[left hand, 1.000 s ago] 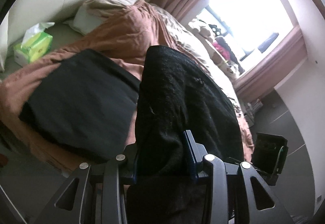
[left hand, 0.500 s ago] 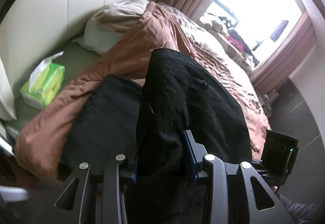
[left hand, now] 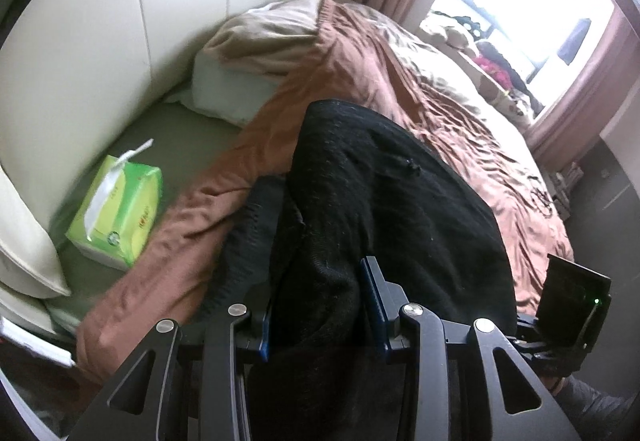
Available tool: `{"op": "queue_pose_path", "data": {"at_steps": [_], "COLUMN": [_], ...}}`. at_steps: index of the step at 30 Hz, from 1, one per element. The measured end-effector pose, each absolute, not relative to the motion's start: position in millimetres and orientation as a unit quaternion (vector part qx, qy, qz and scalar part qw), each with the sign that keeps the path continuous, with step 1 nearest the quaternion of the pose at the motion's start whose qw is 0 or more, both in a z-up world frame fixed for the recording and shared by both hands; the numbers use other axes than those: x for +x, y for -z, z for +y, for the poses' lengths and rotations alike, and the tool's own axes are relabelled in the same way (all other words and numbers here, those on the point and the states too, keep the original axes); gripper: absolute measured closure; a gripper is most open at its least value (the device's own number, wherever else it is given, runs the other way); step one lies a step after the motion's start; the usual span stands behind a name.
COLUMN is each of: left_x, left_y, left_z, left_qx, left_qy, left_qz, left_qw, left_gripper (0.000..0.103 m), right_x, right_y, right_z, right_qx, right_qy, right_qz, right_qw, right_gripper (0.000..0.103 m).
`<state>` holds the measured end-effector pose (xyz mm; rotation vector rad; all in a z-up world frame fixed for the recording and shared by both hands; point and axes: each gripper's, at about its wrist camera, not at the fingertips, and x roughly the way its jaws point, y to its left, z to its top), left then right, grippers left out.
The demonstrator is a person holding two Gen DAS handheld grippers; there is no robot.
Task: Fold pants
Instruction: 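Lower the folded black pants onto the other folded black garment with both grippers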
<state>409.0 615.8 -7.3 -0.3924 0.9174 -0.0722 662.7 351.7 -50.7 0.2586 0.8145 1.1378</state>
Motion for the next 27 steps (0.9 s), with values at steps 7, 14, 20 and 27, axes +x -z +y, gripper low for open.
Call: {"op": "queue_pose_path", "data": {"at_steps": [7, 14, 20, 27], "left_x": [431.9, 415.8, 391.3, 366.6], "left_y": [48.8, 69.9, 77.3, 81.1], "left_z": [626.0, 613.1, 601.1, 586.5], "left_qx": [-0.144, -0.153, -0.174, -0.193], "left_qy": [-0.074, -0.066, -0.075, -0.095], "left_qz": [0.458, 0.467, 0.464, 0.446], "left_qw": [0.874, 0.868, 0.866, 0.869], "left_gripper": [0.051, 0.05, 0.05, 0.049], "right_x": [693.8, 693.0, 689.5, 691.4], "right_y": [102.7, 129.4, 111.1, 77.3], "right_z": [394.8, 381.4, 349.6, 331.7], "right_qx": [0.126, 0.161, 0.151, 0.097], "right_qy": [-0.489, -0.501, -0.498, -0.483], "right_qz": [0.443, 0.466, 0.444, 0.401], "right_qw": [0.74, 0.711, 0.73, 0.772], "right_gripper": [0.076, 0.074, 0.074, 0.074]}}
